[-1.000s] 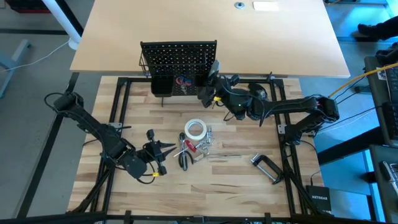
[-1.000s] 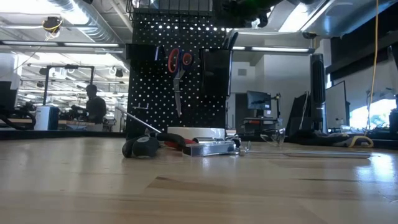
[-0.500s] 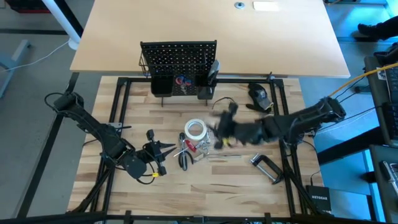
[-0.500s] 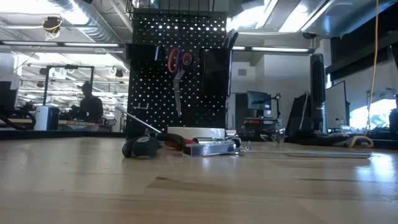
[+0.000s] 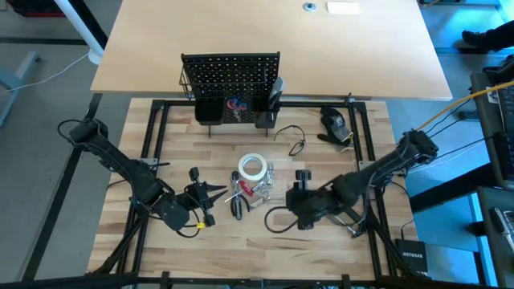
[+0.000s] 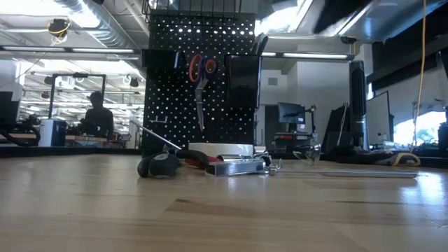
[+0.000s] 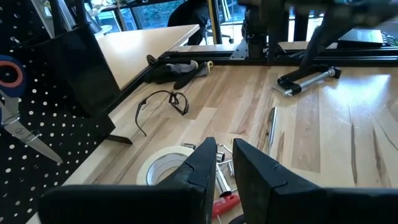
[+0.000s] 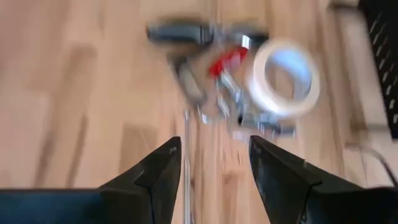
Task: Hang tools onto peg board
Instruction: Put the silver magnetic telescoping into the right black bin on the peg board
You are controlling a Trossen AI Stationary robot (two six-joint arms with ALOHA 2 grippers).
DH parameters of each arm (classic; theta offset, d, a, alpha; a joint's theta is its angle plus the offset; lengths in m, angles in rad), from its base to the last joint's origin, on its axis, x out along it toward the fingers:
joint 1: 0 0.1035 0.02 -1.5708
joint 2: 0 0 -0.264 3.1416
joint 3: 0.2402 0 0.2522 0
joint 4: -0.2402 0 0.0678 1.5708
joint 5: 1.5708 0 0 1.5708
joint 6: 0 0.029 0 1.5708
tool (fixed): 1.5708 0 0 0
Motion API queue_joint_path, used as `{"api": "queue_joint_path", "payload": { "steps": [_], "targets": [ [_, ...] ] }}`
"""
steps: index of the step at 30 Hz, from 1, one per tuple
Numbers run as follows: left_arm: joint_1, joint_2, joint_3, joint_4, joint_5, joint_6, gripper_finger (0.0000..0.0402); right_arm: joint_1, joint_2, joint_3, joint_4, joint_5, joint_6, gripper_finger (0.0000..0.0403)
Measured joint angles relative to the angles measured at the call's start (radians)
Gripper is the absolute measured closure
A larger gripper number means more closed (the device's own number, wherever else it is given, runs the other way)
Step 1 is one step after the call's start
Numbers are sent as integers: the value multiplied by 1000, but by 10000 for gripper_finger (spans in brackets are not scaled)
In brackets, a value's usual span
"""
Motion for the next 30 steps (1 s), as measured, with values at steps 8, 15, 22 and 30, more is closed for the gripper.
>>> {"api": "queue_joint_path", "payload": {
  "steps": [8, 15, 22, 30],
  "targets": [
    [-3, 0, 0, -34, 9, -11, 357, -67, 180, 0, -65, -129, -17, 212],
    [-3, 0, 0, -53, 11, -28, 357, -120, 302, 0, -66, -210, -29, 212],
    [-4, 0, 0, -53, 11, -28, 357, -141, 366, -1, -69, -248, -38, 231],
    [-4, 0, 0, -53, 11, -29, 357, -140, 369, -34, -15, -255, -48, 303]
  ]
}}
